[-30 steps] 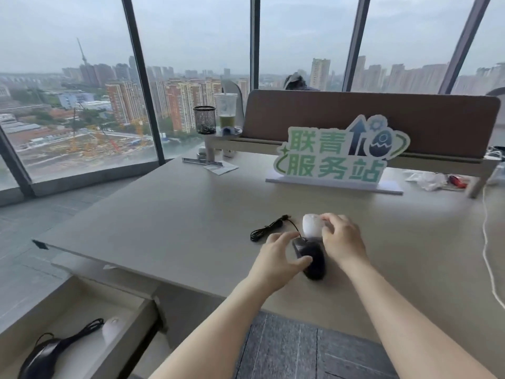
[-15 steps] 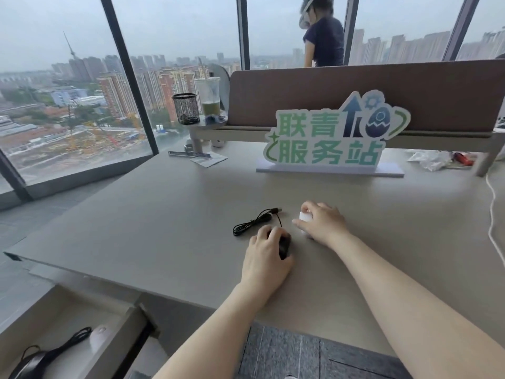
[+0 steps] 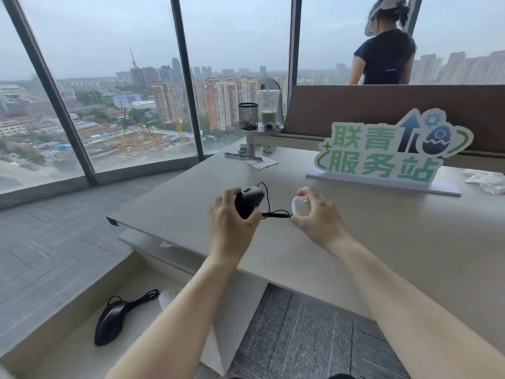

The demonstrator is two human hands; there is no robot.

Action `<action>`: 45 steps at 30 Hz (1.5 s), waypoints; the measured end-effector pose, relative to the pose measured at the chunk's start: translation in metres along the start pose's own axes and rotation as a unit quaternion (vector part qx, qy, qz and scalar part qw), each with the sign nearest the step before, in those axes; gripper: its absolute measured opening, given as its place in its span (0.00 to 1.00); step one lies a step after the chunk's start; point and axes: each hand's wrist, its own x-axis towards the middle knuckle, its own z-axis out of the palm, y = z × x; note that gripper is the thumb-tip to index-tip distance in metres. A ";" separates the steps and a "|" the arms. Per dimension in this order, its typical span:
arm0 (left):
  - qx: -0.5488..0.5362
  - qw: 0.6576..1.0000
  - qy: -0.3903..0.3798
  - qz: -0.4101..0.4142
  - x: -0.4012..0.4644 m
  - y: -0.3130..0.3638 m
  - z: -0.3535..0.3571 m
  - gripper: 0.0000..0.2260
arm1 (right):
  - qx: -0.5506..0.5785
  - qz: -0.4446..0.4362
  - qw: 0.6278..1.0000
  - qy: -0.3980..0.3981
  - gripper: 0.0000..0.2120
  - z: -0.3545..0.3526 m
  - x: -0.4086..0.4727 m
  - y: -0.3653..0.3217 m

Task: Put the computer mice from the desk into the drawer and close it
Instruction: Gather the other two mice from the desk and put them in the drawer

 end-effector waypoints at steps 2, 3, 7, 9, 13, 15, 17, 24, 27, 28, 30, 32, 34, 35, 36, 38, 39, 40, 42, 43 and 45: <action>0.008 0.999 0.047 0.011 0.004 -0.001 -0.046 0.22 | 0.047 -0.028 0.998 -0.012 0.23 0.022 -0.010 -0.038; 0.011 0.998 0.066 0.014 0.005 -0.002 -0.070 0.22 | 0.070 -0.040 0.997 -0.017 0.24 0.033 -0.015 -0.056; 0.027 0.989 0.147 0.010 -0.002 -0.024 -0.152 0.21 | 0.124 -0.072 0.988 -0.053 0.24 0.088 -0.038 -0.119; 0.040 0.986 0.163 -0.014 -0.014 -0.048 -0.183 0.20 | 0.138 -0.085 0.982 -0.094 0.24 0.122 -0.052 -0.144; 0.081 0.977 0.177 -0.092 -0.052 -0.117 -0.222 0.20 | 0.141 -0.086 0.966 -0.200 0.23 0.201 -0.081 -0.176; 0.106 0.968 0.177 -0.141 -0.070 -0.155 -0.232 0.20 | 0.119 -0.070 0.958 -0.250 0.26 0.241 -0.094 -0.183; 0.132 0.958 0.158 -0.201 -0.086 -0.193 -0.238 0.19 | 0.097 -0.046 0.950 -0.295 0.28 0.276 -0.106 -0.188; 0.341 0.880 -0.021 -0.331 -0.115 -0.286 -0.225 0.24 | -0.084 0.003 0.911 -0.403 0.29 0.369 -0.123 -0.174; 0.404 0.837 -0.118 -0.350 -0.113 -0.305 -0.210 0.23 | -0.141 0.014 0.891 -0.432 0.28 0.396 -0.123 -0.166; 0.409 0.823 -0.148 -0.366 -0.112 -0.311 -0.205 0.22 | -0.162 0.014 0.885 -0.436 0.28 0.402 -0.123 -0.164; 0.399 0.800 -0.188 -0.407 -0.111 -0.321 -0.196 0.20 | -0.211 0.017 0.869 -0.447 0.30 0.412 -0.124 -0.158; 0.372 0.786 -0.211 -0.446 -0.111 -0.328 -0.188 0.21 | -0.253 0.015 0.848 -0.464 0.31 0.420 -0.127 -0.152; 0.342 0.780 -0.231 -0.470 -0.111 -0.331 -0.183 0.27 | -0.276 0.009 0.836 -0.475 0.31 0.424 -0.129 -0.150; 0.332 0.777 -0.240 -0.477 -0.111 -0.332 -0.181 0.29 | -0.281 0.004 0.834 -0.475 0.30 0.424 -0.130 -0.150; 0.326 0.776 -0.246 -0.482 -0.111 -0.333 -0.180 0.31 | -0.280 -0.003 0.835 -0.473 0.29 0.423 -0.130 -0.151; 0.326 0.780 -0.245 -0.475 -0.111 -0.331 -0.180 0.30 | -0.237 -0.007 0.859 -0.454 0.24 0.417 -0.127 -0.153; 0.328 0.788 -0.237 -0.465 -0.111 -0.327 -0.182 0.27 | -0.195 -0.008 0.880 -0.433 0.21 0.410 -0.125 -0.153; 0.330 0.800 -0.223 -0.448 -0.109 -0.323 -0.185 0.24 | -0.149 -0.012 0.901 -0.408 0.19 0.403 -0.122 -0.153; 0.332 0.833 -0.174 -0.406 -0.104 -0.312 -0.195 0.18 | -0.073 -0.023 0.931 -0.357 0.17 0.386 -0.116 -0.152; 0.328 0.851 -0.142 -0.385 -0.102 -0.305 -0.202 0.16 | -0.048 -0.033 0.939 -0.340 0.16 0.376 -0.116 -0.152; 0.307 0.884 -0.059 -0.348 -0.102 -0.291 -0.218 0.16 | -0.013 -0.056 0.946 -0.318 0.15 0.356 -0.122 -0.151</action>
